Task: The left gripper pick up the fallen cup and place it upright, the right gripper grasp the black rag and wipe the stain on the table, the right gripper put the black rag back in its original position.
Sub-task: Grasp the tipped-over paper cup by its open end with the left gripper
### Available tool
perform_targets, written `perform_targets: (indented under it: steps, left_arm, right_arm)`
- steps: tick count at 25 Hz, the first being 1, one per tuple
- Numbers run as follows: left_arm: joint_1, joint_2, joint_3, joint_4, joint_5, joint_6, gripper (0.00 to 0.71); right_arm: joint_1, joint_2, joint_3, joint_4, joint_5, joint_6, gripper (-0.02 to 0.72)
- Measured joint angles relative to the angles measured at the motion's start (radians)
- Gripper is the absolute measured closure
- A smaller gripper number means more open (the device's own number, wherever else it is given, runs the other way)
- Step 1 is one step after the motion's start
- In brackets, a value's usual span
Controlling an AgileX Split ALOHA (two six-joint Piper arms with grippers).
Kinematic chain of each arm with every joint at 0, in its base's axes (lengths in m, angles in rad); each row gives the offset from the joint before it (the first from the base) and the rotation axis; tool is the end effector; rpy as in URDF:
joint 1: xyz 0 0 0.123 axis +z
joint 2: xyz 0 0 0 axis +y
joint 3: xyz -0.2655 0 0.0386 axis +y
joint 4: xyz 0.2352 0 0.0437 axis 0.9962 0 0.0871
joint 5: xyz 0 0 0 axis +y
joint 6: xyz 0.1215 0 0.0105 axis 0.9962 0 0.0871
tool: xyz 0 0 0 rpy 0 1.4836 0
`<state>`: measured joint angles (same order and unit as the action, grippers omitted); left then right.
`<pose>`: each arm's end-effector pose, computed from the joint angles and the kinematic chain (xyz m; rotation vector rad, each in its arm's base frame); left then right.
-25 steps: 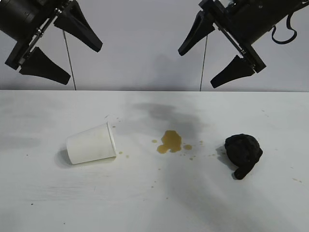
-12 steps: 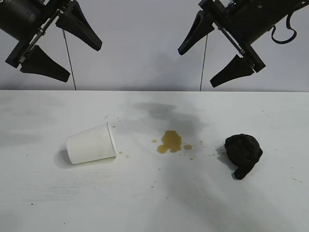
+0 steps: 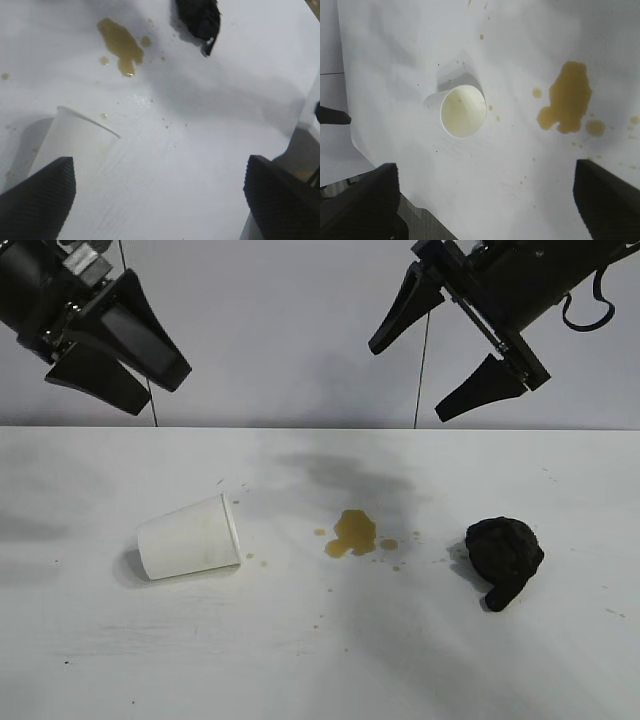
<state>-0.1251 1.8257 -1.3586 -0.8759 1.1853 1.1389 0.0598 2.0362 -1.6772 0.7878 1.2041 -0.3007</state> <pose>0.3361 -0.1298 0.2191 1.1425 2.3125 -0.9615 0.4041 0.1051 0.2121 -0.1396 2.7668 1.0617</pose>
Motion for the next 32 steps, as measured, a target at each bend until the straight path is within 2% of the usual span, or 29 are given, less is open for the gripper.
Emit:
perform_targets:
  steps: [4,7,12,15,18,24,32]
  left_arm:
    - [-0.001,0.000,0.000,-0.038,-0.014,0.137,0.053]
    - [-0.021,0.000,0.000,-0.015,-0.071,0.218,0.053]
    - [-0.112,0.000,0.000,0.110,-0.183,0.298,0.053]
    - [-0.180,0.000,0.000,0.253,-0.260,0.301,0.053]
    - [-0.215,0.010,0.000,0.343,-0.303,0.294,0.053]
    - [-0.199,0.091,0.002,0.386,-0.364,0.213,0.053]
    - [-0.190,0.125,0.012,0.392,-0.375,0.163,0.053]
  right_arm:
    - [0.000,0.000,0.000,0.000,0.000,0.000,0.051]
    - [0.000,0.000,0.000,0.000,0.000,0.000,0.051]
    - [0.000,0.000,0.000,0.000,0.000,0.000,0.051]
    - [0.000,0.000,0.000,0.000,0.000,0.000,0.051]
    - [0.000,0.000,0.000,0.000,0.000,-0.001,0.051]
    - [0.000,0.000,0.000,0.000,0.002,-0.003,0.051]
    - [0.000,0.000,0.000,0.000,0.003,-0.010,0.051]
